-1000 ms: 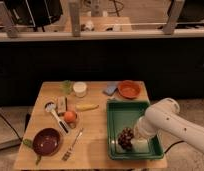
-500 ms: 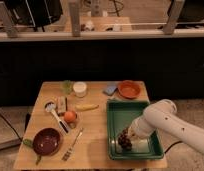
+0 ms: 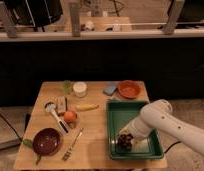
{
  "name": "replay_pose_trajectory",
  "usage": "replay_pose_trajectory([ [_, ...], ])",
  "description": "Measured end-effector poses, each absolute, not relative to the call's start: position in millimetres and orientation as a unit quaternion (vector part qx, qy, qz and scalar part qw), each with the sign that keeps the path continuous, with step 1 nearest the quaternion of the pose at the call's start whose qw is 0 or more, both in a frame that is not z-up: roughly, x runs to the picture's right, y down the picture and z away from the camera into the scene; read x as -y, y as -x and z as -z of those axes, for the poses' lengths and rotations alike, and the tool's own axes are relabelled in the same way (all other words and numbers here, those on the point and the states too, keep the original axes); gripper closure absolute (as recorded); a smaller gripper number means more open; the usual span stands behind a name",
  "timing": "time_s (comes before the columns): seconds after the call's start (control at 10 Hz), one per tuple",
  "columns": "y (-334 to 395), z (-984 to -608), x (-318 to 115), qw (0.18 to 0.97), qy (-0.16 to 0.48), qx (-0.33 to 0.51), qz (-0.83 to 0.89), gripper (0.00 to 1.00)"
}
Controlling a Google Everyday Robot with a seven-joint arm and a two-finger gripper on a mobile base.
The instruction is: Place grapes in plastic cup
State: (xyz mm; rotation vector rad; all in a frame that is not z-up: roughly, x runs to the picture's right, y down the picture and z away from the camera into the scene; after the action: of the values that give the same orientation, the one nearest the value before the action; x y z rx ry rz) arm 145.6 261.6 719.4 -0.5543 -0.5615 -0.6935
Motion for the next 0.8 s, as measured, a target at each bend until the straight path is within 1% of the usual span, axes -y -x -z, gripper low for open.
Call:
replay_pose_trajectory([
  [0.4,-136,-725,-283,0.829,0.283,0.294,0.383,0.2],
  [0.8,-131,-737,-300,0.811,0.301,0.31,0.394,0.2],
])
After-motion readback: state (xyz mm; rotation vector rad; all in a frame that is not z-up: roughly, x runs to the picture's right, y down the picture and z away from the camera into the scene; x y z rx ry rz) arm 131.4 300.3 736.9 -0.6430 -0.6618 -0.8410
